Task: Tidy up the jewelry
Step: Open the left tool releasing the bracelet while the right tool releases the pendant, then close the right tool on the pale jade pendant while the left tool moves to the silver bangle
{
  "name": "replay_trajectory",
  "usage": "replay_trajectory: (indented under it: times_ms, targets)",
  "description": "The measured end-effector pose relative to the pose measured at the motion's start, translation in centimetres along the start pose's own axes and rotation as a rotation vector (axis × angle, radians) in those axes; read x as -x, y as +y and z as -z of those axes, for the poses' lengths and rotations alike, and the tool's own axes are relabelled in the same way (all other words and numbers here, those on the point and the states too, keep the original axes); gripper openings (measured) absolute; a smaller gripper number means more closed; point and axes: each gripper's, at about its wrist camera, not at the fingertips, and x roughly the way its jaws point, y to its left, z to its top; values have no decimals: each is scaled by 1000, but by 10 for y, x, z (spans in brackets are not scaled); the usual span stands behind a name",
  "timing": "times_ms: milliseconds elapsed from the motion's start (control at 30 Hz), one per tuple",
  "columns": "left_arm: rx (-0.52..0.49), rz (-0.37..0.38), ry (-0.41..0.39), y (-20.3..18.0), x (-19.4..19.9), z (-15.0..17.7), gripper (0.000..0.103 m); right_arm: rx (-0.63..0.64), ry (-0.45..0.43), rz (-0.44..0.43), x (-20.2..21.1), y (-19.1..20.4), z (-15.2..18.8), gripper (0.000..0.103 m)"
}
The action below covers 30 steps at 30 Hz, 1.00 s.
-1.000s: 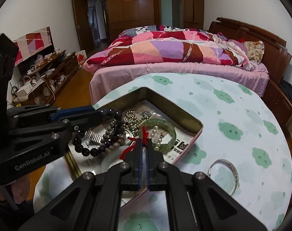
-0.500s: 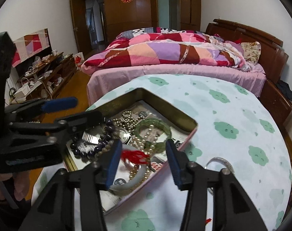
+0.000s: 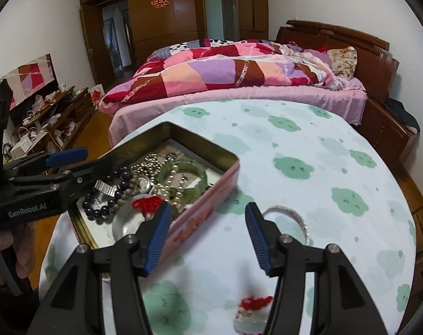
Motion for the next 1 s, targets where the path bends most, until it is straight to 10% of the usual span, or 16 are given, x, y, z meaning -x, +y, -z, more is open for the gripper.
replay_trajectory:
  times_ms: [367,1000]
  targets:
    - [-57,-31,-7,-24,0,10,78,-97,56,159,35,-57,51,63]
    - [-74,-12,-4,-44,5,15,78,29,212,71,5,-22,79,61]
